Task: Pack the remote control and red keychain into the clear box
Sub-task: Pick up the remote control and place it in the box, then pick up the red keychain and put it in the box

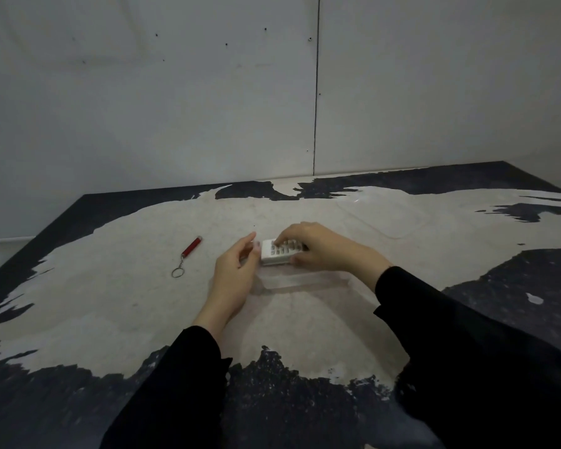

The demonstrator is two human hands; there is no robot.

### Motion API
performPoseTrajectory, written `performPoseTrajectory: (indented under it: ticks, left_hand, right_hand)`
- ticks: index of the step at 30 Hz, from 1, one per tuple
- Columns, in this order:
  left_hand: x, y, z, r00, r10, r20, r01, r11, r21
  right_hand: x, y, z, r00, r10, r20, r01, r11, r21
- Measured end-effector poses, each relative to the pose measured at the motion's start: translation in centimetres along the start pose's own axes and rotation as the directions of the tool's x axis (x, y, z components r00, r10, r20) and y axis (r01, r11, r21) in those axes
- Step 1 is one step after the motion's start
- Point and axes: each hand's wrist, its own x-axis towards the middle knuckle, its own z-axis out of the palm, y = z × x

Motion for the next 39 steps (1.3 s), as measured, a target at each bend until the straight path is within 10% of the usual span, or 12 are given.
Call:
performPoseTrajectory:
  ticks: [6,11,14,21,25,29,33,39]
  left_hand:
    - [-0.1,0.2,0.2,1.0,-0.009,0.006,0.008,0.999,0.032]
    - [-0.3,0.6,-0.4,0.997,0.057,-0.051,-0.047,0.983,0.177]
    - [0.9,-0.3,-2.6,0.946,0.246,-0.209,-0.087,0.817,0.57]
    - [2.3,-2.1,-7.1,0.942,0.013,-0.335,0.277,0.528,0.803]
    - [2.2,-1.8,-6.9,0.932,0.105,-0.346,0.221,0.59,0.776]
    - [1.9,0.6,-5.8,0.939,0.047,-0.34,0.098,0.913,0.396]
    - [1.7,4.1,-3.2,0.979,0.144,-0.142,-0.109,0.967,0.232]
    - [0.9,6.5,1.1,0.919,0.225,0.323,-0.314,0.914,0.257]
  right_hand:
    - [-1.4,1.0,-0.7,0.978,0.002,-0.21,0.015,0.997,0.082]
    - [-4.5,5.3,-1.5,0.828,0.302,-0.472,-0.178,0.941,0.288]
    - [-5.6,7.0,-0.5,0.806,0.423,-0.414,-0.257,0.88,0.399]
    - [-5.6,7.0,0.5,0.828,0.435,-0.354,-0.291,0.873,0.392]
    - [-5.5,7.1,0.7,0.84,0.413,-0.351,-0.303,0.895,0.329]
    - [-5.3,7.2,0.9,0.823,0.436,-0.363,-0.326,0.887,0.327]
    - [-5.1,6.2,-0.5,0.627,0.566,-0.535,-0.273,0.803,0.53]
    - [-4.5,1.0,-1.9,0.936,0.172,-0.307,-0.034,0.913,0.407]
